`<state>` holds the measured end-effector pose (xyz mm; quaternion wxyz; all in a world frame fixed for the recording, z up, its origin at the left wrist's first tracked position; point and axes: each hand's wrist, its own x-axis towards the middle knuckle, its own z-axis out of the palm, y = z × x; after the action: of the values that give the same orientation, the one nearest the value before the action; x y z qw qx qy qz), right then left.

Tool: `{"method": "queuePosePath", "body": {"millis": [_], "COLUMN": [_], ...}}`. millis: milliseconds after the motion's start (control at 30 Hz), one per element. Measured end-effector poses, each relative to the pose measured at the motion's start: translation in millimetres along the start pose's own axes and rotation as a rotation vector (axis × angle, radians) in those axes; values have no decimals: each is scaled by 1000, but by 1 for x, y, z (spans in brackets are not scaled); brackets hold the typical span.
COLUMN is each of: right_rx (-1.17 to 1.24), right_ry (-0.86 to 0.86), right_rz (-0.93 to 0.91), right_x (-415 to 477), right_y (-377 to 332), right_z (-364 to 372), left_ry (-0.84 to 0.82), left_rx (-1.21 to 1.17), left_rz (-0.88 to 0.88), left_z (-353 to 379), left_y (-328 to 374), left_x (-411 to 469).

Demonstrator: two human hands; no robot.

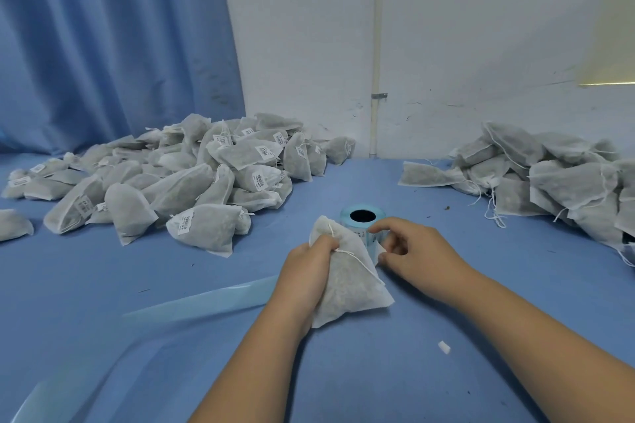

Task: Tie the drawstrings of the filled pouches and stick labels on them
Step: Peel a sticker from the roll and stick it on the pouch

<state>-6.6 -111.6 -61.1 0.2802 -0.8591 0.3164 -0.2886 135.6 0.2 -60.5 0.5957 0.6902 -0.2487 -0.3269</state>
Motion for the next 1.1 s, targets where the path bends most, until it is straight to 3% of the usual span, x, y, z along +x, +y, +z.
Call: {"method": "queuePosePath", "body": {"millis": [433,600,833,1100], "right_rx": [9,270,1103,1210], "right_ry": [43,99,89,190], "right_rz": [236,231,92,142], "right_x": [-43,-75,-116,-135], "right_y": [2,-17,-50,-47], "right_z": [-29,-54,-75,-83], "left_ry": [18,66,-294,-534], "left_rx": [56,-78,46,126], "left_rz": [35,127,199,281], "left_z": [1,9,47,63], "left_y": [3,9,11,4], "left_x": [-9,-31,-88,-114]}}
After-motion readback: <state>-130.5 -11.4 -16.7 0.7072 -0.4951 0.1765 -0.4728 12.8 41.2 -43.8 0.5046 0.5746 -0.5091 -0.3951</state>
